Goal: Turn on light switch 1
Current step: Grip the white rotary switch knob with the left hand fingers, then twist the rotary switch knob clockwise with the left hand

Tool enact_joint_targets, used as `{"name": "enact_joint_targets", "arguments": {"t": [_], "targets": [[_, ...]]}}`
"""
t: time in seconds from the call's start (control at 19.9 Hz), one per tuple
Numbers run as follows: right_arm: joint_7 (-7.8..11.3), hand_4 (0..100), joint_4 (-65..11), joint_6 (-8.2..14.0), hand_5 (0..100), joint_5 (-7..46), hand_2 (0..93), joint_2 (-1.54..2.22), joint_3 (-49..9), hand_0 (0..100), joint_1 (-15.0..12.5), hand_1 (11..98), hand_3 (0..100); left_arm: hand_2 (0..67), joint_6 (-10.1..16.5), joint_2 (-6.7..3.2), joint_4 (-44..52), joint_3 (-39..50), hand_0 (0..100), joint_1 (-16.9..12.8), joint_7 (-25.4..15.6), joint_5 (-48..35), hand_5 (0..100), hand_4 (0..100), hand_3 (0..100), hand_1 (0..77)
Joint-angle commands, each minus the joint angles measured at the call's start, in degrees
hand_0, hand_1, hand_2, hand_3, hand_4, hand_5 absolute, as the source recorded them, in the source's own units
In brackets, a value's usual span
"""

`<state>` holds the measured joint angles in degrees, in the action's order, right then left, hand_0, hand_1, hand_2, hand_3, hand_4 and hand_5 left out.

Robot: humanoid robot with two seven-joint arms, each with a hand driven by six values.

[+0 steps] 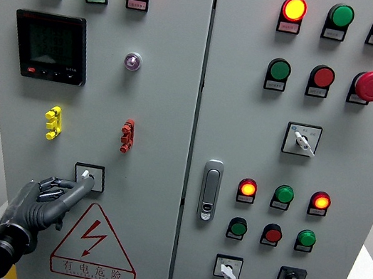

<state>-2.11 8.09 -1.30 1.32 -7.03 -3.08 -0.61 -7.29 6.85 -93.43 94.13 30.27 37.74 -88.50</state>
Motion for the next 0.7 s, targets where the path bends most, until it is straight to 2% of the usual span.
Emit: {"name": "enact_joint_targets", "arguments": {"t": [0.0, 0.65], "targets": [[0.00, 19, 0.00, 0.06, 11, 0.00, 0.0, 0.00, 0.00, 0, 0.00, 19.4, 20, 52.2, 0.00, 0.00, 0.18, 0.00, 0, 0.66, 0.23, 0.00, 96, 100, 93, 60.8], [0.00, 19, 0.00, -0.02, 11, 0.00, 0.0, 0.00, 0.00, 0, 0.00, 19.7, 20, 54.0, 0.00, 0.00, 0.26, -0.17, 0, 1.90, 2.33, -0.09, 96, 100, 93, 59.5]]}}
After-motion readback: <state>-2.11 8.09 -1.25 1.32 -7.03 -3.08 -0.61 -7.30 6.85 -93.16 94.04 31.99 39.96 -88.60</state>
